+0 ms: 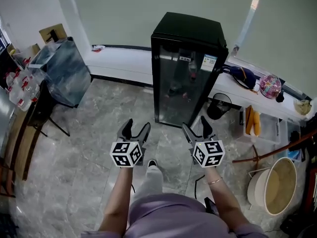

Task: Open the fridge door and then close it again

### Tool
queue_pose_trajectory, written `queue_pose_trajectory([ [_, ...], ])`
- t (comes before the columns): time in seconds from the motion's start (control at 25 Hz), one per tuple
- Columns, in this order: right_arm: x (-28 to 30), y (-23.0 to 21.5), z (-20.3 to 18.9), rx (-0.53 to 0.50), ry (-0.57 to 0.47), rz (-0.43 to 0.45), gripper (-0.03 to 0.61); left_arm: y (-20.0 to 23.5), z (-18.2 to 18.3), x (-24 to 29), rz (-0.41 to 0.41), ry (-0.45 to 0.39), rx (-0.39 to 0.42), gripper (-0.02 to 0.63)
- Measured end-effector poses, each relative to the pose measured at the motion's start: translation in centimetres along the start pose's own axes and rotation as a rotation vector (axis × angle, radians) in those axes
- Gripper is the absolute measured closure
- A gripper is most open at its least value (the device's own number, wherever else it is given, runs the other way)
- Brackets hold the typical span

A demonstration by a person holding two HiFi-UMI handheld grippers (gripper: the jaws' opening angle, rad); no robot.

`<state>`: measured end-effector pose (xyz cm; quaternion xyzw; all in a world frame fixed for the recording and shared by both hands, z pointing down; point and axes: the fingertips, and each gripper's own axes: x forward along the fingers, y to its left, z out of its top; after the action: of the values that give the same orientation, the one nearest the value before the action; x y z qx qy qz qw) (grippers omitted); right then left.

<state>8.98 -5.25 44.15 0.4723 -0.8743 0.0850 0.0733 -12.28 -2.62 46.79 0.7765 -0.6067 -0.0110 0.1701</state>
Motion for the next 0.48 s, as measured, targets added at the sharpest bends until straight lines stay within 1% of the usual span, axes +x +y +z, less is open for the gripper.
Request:
queue_pose_trajectory([
  [0.28,10.0,-2.3,3.3,0.009,-0.005,-0.064,0.224,5.4,4.2,9.6,-0.061,0.021,0.012,0.299],
  [0.48,14.4,-4.0,4.2,0.015,-0.006,-0.117,0.224,8.0,5.9,14.5,-0.097,0.037,0.031,0.302],
])
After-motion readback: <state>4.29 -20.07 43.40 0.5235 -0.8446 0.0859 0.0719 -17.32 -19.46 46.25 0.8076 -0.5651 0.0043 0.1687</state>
